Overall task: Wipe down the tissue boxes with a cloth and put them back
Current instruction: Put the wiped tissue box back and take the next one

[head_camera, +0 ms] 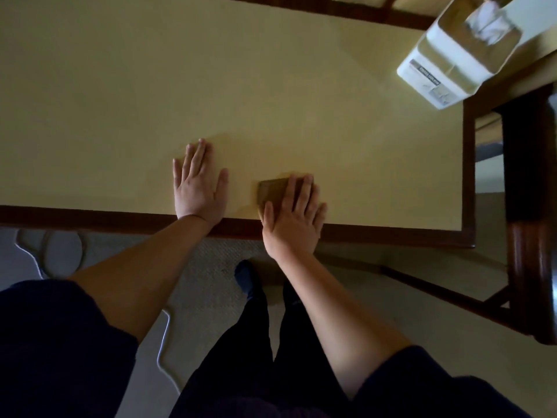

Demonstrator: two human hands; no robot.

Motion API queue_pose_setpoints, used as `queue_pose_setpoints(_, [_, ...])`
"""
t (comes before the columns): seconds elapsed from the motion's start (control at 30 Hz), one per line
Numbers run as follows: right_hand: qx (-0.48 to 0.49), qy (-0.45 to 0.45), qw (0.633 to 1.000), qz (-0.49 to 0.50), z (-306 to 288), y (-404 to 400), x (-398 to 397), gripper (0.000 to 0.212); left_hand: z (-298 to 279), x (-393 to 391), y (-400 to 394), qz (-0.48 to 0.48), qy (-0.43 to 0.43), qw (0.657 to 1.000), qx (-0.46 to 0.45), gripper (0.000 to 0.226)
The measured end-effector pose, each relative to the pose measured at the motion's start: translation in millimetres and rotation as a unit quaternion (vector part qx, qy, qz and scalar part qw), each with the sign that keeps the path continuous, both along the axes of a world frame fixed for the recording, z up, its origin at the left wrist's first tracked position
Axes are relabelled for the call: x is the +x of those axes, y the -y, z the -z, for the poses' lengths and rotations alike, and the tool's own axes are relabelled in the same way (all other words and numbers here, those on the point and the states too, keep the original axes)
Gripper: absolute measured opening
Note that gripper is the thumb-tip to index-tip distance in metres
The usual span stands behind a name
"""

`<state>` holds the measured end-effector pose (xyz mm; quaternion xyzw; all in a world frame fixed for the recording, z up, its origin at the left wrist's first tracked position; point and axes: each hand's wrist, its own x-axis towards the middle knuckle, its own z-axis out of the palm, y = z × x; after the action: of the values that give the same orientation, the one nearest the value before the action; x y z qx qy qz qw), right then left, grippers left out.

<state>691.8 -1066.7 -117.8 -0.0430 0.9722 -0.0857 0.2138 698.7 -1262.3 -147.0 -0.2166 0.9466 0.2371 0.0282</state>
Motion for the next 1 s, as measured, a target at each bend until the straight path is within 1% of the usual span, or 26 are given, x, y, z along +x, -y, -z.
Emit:
queue_pose_setpoints(0.03, [0.005, 0.009, 1.000, -0.019, -5.5, -10.2, -6.5, 0.071, -5.5, -2.0, -0.2, -0.006, 0.012, 1.000, 0.010, 0.076])
queue_pose_setpoints(0.1, [0.010, -0.009, 0.998, -0.061, -12.9, -31.9, -20.8, 0.060, -18.7, -9.2, -8.1, 0.011, 0.042, 0.999, -0.007, 0.072])
queue_pose_setpoints(0.17, [0.004, -0.056, 0.993, -0.101, -13.7, -48.2, -33.9, 0.051, -34.5, -16.6, -28.0, 0.084, 0.045, 0.995, -0.042, 0.068])
queue_pose_setpoints(0.23, [-0.012, -0.089, 0.989, -0.117, -8.5, -53.8, -39.8, 0.040, -37.2, -18.5, -57.4, 0.195, 0.049, 0.977, -0.069, 0.063])
queue_pose_setpoints(0.27, [-0.019, -0.098, 0.987, -0.124, -6.1, -54.1, -40.2, 0.034, -34.1, -16.7, -71.4, 0.228, 0.057, 0.969, -0.075, 0.058])
queue_pose_setpoints(0.3, [-0.024, -0.110, 0.985, -0.134, -5.5, -56.2, -37.9, 0.029, -31.1, -10.7, -84.4, 0.230, 0.062, 0.969, -0.069, 0.053])
queue_pose_setpoints(0.37, [-0.028, -0.133, 0.980, -0.147, -4.4, -62.5, -28.8, 0.023, -25.4, 3.8, -99.7, 0.208, 0.020, 0.976, -0.055, 0.037])
queue_pose_setpoints(0.43, [-0.030, -0.113, 0.979, -0.168, -5.4, -77.7, -16.9, 0.027, -25.0, 19.3, -110.4, 0.212, -0.022, 0.975, -0.066, 0.021])
queue_pose_setpoints(0.47, [-0.034, -0.099, 0.978, -0.180, -6.6, -87.1, -11.8, 0.028, -27.8, 25.3, -114.3, 0.223, -0.033, 0.972, -0.064, 0.016])
queue_pose_setpoints(0.53, [-0.038, -0.064, 0.978, -0.197, -14.0, -105.3, -9.4, 0.027, -39.8, 31.3, -120.9, 0.234, -0.020, 0.971, -0.043, 0.010])
queue_pose_setpoints(0.6, [-0.038, -0.017, 0.973, -0.226, -30.6, -118.6, -18.5, 0.022, -57.0, 32.4, -126.6, 0.229, 0.004, 0.973, -0.017, 0.010])
queue_pose_setpoints(0.67, [-0.069, 0.016, 0.967, -0.246, -53.6, -127.8, -35.9, 0.013, -77.5, 30.2, -130.4, 0.209, 0.009, 0.978, 0.012, 0.011])
queue_pose_setpoints(0.7, [-0.090, 0.029, 0.965, -0.243, -66.8, -130.8, -47.5, 0.013, -89.6, 27.3, -131.3, 0.189, 0.003, 0.981, 0.032, 0.009])
queue_pose_setpoints(0.77, [-0.142, 0.050, 0.962, -0.227, -94.6, -133.4, -72.9, 0.020, -114.3, 19.0, -131.5, 0.137, -0.022, 0.987, 0.081, 0.006])
queue_pose_setpoints(0.87, [-0.179, 0.048, 0.952, -0.245, -134.1, -132.8, -114.6, 0.012, -153.3, 3.1, -133.8, 0.077, -0.081, 0.983, 0.144, 0.010])
queue_pose_setpoints(0.93, [-0.193, 0.041, 0.948, -0.251, -161.4, -127.4, -138.2, 0.010, -179.6, -7.1, -135.0, 0.050, -0.122, 0.977, 0.167, 0.013])
queue_pose_setpoints(1.0, [-0.209, 0.022, 0.941, -0.266, -187.4, -116.5, -155.6, 0.012, -205.7, -14.7, -131.0, 0.033, -0.152, 0.973, 0.167, 0.017])
